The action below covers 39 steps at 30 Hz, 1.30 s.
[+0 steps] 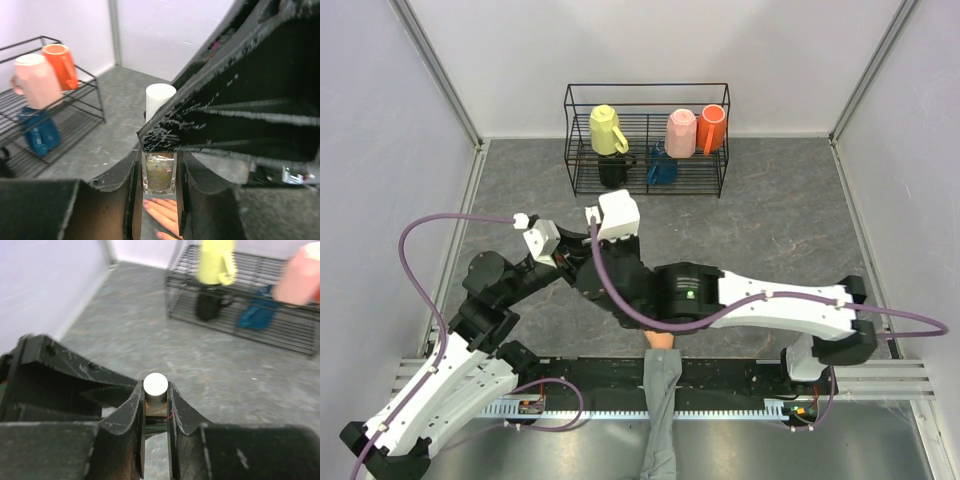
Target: Paint the nails
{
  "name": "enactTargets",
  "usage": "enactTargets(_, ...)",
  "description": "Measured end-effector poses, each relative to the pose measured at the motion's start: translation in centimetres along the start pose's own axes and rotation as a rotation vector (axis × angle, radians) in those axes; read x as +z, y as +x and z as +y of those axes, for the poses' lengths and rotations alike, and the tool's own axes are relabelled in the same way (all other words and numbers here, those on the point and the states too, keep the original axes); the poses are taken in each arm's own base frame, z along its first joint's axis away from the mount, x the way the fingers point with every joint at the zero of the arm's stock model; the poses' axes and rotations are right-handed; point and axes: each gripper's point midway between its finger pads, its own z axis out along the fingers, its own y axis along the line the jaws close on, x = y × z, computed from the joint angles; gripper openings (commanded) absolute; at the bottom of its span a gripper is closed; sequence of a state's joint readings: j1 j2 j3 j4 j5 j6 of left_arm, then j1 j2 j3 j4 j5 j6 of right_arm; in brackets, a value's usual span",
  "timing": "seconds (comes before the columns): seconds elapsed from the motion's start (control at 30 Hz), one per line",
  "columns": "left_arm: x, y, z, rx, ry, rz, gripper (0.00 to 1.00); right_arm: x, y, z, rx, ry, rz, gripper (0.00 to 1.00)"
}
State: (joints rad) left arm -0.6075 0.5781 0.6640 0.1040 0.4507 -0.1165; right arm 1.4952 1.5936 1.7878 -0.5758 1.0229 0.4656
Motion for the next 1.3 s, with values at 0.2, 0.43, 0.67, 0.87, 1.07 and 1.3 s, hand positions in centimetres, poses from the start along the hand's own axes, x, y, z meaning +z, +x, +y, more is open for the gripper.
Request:
enactTargets(0.2, -0.3, 0.6, 0.4, 0.009, -0.027, 0.023, 0.02, 0.5, 0.7, 0.0, -0.036, 0.105, -0.002, 0.39)
enactTargets(0.43, -1.9, 2.0, -1.1, -0.024, 0.024, 0.092, 0.02, -2.6, 0.3, 2.1, -0.075, -0.148, 0.093, 0.79)
enactTargets(0.67, -3.5, 0.3, -6.9, -0.078, 0.326, 0.116, 0.02, -7.9, 0.0, 2.8, -0.119, -0.546, 0.189, 0.65)
enactTargets(0.87, -4.9, -1.5, -11.2, -0.155, 0.609, 0.106, 0.02, -9.3, 1.3, 0.8, -0.151, -0.815, 0.244, 0.6)
enactTargets(1.07, -5.5, -2.0, -12.6, -0.208, 0.739, 0.129, 0.02, -10.8, -0.8, 0.9, -0.15, -0.991, 0.177, 0.52)
enactTargets(1.3, -5.5, -2.4, -12.9, -0.214, 0.768, 0.125, 0.02, -12.2, -1.0, 2.7, -0.164, -1.14, 0.162, 0.6)
